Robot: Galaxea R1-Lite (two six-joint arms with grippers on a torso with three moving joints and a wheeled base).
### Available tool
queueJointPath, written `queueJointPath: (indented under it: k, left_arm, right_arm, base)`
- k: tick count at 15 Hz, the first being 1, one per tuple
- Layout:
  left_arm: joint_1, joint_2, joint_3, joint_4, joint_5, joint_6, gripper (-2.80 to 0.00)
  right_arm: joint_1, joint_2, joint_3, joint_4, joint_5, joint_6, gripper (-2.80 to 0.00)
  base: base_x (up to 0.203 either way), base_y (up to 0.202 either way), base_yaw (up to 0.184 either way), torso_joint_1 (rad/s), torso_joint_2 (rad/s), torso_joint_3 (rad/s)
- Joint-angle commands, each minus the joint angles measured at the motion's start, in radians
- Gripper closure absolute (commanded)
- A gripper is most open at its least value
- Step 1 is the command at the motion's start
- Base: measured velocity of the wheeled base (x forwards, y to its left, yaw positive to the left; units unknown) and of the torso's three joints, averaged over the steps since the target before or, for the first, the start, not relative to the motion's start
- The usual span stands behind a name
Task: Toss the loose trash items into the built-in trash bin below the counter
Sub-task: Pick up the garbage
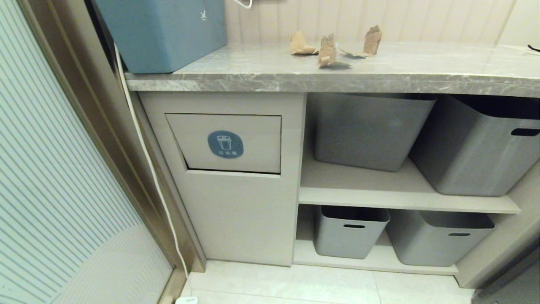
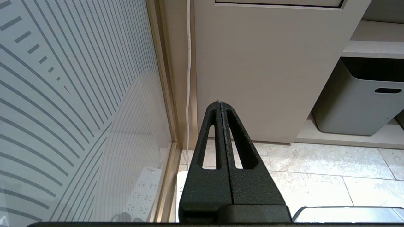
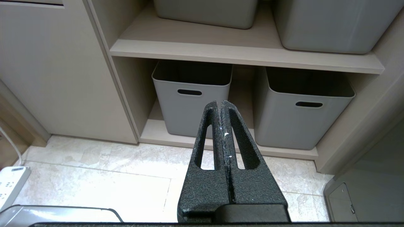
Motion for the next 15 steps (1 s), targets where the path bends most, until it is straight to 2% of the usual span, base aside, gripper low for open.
queueJointPath:
  k: [1,15]
  left_arm:
    - [0.000,-0.002,0.000,0.000,0.001,0.000,0.00]
    - [0.000,-0.002,0.000,0.000,-0.001,0.004,0.00]
  right_arm:
    - [0.000,-0.002,0.000,0.001,0.000,0.000,0.00]
    - [0.000,-0.002,0.000,-0.001,0.000,0.000,0.00]
  base:
    - [0.000,0.000,0.000,0.000,0.00,0.000]
    - [0.000,0.000,0.000,0.000,0.00,0.000]
